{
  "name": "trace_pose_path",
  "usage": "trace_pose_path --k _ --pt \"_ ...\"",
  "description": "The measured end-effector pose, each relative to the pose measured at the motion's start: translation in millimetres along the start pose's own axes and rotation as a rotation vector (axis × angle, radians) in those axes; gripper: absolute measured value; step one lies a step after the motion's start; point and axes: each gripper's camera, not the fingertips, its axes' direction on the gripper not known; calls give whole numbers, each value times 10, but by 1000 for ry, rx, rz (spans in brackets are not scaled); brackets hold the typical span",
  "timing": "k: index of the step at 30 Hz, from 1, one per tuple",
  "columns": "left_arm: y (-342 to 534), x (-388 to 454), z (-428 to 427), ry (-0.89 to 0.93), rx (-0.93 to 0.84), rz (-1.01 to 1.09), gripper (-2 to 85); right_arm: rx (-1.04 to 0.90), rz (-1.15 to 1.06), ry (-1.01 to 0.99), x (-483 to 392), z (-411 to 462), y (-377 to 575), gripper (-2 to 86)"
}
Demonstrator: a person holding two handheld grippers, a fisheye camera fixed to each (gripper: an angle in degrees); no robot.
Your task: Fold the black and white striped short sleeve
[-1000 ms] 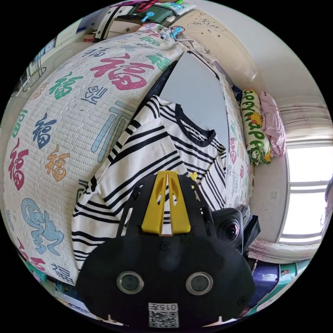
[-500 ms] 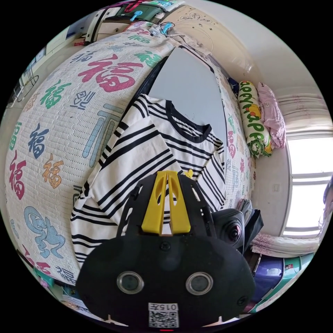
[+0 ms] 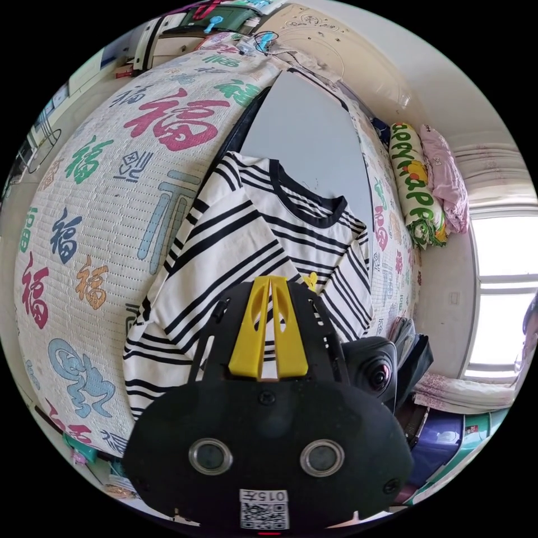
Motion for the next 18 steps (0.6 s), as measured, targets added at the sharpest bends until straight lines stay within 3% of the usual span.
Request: trace_pose_path --k 18 --pt "153 201 -12 0 22 16 -9 -1 7 -18 -595 -996 -63 -5"
